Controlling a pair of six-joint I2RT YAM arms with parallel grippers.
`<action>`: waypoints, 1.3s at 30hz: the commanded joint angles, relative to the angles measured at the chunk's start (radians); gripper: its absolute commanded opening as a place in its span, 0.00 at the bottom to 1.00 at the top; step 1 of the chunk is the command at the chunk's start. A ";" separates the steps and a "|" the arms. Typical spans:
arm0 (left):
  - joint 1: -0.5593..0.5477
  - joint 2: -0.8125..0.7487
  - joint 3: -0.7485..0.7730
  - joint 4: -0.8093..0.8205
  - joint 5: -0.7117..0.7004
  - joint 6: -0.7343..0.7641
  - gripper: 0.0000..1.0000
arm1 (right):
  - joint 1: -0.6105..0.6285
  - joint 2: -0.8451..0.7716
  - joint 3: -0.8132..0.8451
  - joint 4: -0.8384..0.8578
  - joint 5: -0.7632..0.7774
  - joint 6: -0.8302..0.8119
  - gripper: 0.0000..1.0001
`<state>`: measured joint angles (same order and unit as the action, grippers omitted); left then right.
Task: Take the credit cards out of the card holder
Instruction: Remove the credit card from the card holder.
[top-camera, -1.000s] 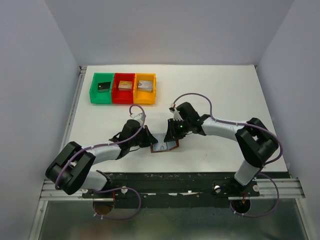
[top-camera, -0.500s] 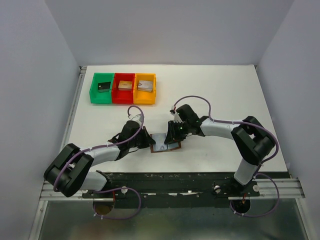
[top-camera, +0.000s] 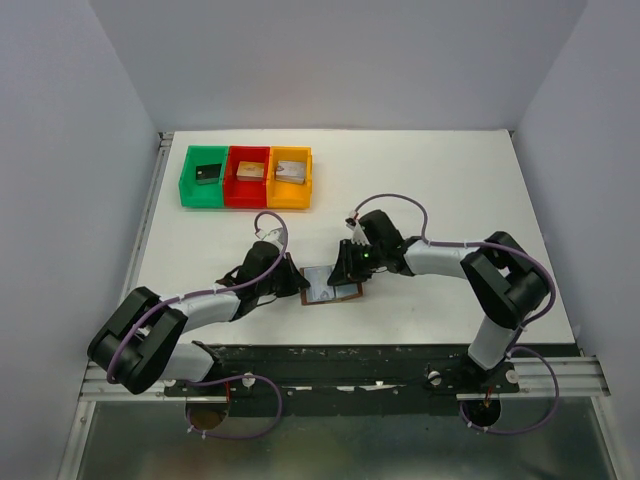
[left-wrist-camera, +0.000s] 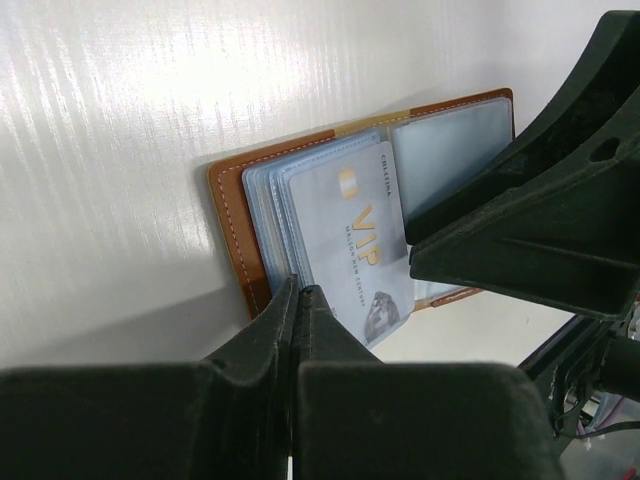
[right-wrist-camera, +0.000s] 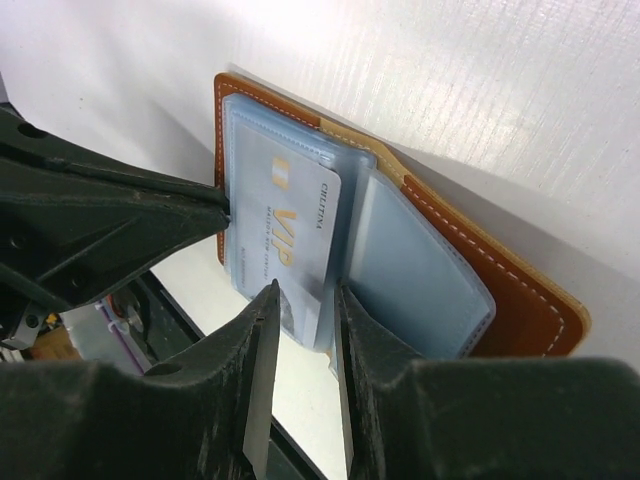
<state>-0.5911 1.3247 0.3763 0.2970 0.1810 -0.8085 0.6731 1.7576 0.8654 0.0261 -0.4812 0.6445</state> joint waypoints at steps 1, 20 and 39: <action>-0.004 -0.002 -0.017 -0.035 -0.038 0.017 0.04 | -0.010 0.022 -0.029 0.083 -0.045 0.040 0.36; -0.004 0.011 -0.036 -0.021 -0.048 0.009 0.02 | -0.024 0.052 -0.052 0.097 -0.053 0.053 0.36; -0.004 0.036 -0.037 -0.009 -0.041 0.006 0.00 | -0.038 0.042 -0.123 0.307 -0.151 0.116 0.33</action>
<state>-0.5911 1.3334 0.3641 0.3305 0.1711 -0.8124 0.6395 1.7859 0.7624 0.2550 -0.5880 0.7425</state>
